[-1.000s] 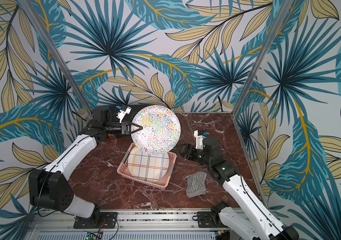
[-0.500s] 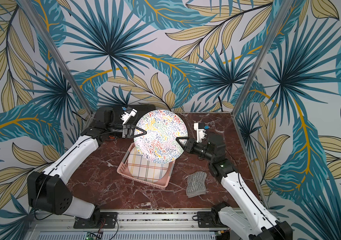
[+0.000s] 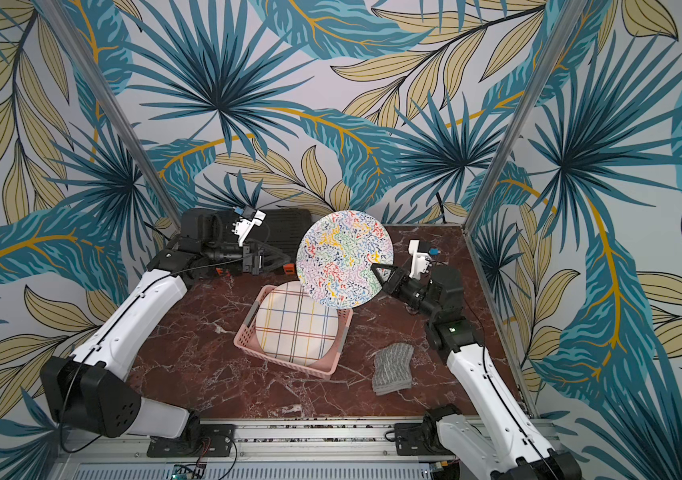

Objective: Wipe the wet plate dry
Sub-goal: Place the plate at the center of the board.

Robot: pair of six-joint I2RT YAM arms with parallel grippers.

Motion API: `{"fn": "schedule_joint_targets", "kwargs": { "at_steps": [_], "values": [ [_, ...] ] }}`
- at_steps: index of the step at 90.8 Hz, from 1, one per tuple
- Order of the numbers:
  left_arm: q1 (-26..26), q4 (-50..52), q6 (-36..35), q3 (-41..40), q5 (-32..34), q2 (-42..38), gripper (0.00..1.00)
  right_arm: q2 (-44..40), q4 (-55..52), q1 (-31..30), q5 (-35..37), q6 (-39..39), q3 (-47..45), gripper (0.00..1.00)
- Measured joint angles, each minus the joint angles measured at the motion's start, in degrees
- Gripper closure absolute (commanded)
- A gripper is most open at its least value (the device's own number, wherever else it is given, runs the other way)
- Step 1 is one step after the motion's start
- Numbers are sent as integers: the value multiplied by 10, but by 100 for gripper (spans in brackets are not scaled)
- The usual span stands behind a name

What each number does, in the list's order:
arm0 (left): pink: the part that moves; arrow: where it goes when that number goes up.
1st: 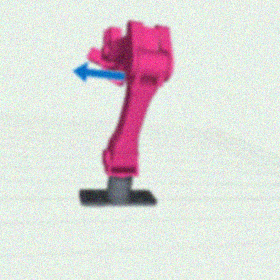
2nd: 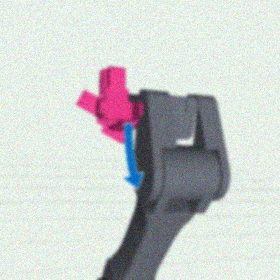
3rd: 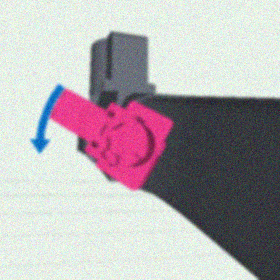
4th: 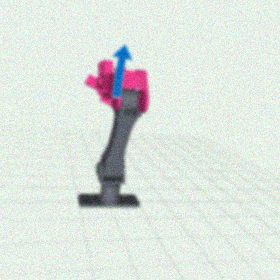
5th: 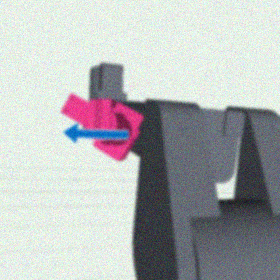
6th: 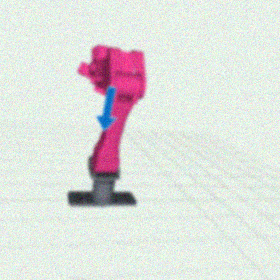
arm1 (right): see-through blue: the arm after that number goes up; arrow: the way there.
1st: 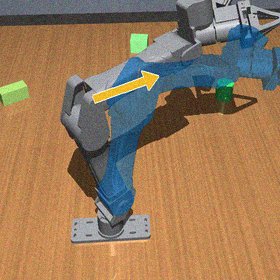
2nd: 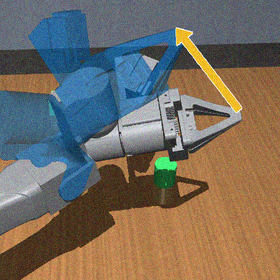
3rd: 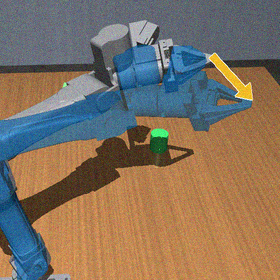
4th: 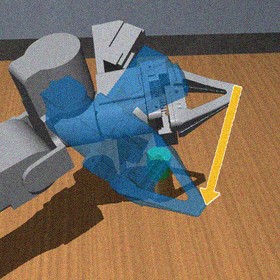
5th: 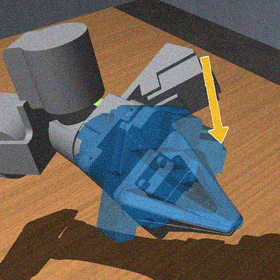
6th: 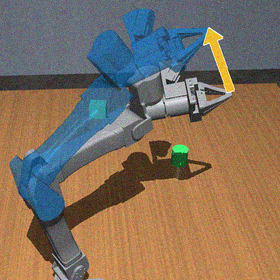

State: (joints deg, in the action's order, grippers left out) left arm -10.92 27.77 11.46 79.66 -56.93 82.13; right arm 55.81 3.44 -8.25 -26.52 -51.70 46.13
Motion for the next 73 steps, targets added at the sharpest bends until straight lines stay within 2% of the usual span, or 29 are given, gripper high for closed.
{"fn": "schedule_joint_targets", "kwargs": {
  "at_steps": [14, 31, 73],
  "values": [
    [14, 9, -24, 0, 85, -31, 0, 52, -49, 73, 80, -38, 16, 100],
    [16, 9, -54, -24, 137, -47, 0, 160, -8, 158, 118, -103, -6, 100],
    [16, 0, -50, -47, 160, -33, 0, 402, 134, 196, 115, -137, 25, 100]
  ]
}}
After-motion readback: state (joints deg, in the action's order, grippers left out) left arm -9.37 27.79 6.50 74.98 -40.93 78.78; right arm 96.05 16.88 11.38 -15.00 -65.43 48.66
